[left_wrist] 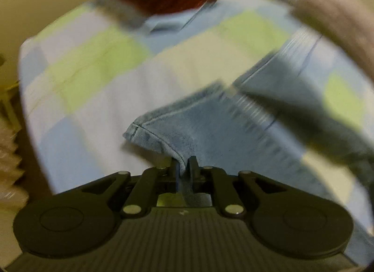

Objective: Fold clothes

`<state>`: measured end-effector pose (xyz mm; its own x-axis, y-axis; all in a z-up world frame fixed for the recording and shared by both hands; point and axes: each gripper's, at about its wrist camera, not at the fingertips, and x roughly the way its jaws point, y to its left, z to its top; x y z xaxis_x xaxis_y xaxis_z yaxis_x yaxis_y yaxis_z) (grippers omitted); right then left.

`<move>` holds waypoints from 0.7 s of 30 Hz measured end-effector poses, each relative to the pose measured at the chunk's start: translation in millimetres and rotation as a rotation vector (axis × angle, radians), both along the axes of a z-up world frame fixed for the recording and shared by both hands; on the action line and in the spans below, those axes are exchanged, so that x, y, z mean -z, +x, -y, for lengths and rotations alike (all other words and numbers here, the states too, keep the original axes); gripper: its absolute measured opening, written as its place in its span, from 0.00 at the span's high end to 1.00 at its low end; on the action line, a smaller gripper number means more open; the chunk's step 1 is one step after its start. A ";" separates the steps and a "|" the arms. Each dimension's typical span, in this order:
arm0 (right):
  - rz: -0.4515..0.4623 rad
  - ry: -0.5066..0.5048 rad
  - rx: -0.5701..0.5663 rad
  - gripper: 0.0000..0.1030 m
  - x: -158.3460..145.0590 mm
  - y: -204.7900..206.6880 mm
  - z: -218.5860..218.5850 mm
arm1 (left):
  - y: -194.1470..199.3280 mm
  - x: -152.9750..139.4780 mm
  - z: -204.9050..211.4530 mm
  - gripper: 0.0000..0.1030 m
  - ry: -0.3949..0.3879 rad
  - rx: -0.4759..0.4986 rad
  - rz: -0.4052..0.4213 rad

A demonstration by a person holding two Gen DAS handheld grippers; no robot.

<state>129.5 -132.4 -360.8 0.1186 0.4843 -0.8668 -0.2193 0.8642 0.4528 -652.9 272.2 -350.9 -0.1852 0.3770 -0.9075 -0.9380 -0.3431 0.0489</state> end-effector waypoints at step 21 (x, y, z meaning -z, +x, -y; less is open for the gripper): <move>0.705 -0.108 -1.318 0.35 -9.3 -82.9 -284.2 | 149.3 -7.4 -54.7 0.61 0.163 0.999 -0.233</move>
